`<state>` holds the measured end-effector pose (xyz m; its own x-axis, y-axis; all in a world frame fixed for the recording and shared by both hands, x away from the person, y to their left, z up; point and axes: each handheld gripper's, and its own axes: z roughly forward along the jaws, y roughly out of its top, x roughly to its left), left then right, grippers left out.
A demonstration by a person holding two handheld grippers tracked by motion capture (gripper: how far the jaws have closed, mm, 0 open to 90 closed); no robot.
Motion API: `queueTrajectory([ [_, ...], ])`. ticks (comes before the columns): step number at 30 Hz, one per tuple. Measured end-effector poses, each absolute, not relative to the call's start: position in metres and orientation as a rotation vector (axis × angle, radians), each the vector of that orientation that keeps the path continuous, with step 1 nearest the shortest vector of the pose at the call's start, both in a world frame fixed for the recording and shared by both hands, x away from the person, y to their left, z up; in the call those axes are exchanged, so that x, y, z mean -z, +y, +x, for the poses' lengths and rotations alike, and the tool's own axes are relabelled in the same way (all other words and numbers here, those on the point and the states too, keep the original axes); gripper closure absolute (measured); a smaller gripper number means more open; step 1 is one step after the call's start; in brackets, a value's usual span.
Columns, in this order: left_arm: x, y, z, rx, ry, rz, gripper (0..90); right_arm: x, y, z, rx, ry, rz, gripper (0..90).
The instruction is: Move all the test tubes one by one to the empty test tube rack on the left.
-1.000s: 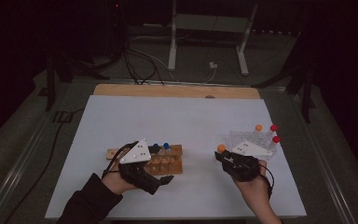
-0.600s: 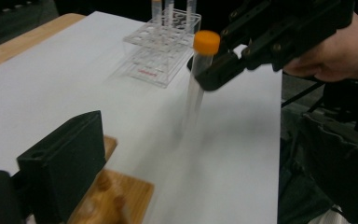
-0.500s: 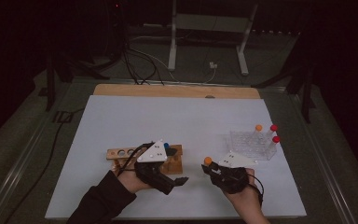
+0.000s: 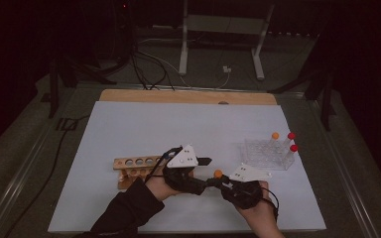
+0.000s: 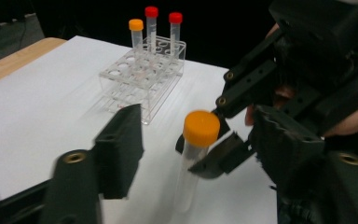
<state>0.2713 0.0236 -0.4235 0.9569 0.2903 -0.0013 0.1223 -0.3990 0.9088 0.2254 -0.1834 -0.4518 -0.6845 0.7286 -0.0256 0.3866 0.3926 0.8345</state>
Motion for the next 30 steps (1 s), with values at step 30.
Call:
queueTrajectory([
  [30, 0.418, 0.009, 0.271, -0.28, 0.252, 2.059, 72.0, 0.449, -0.186, 0.226, -1.243, 2.242, 0.966, 51.5],
])
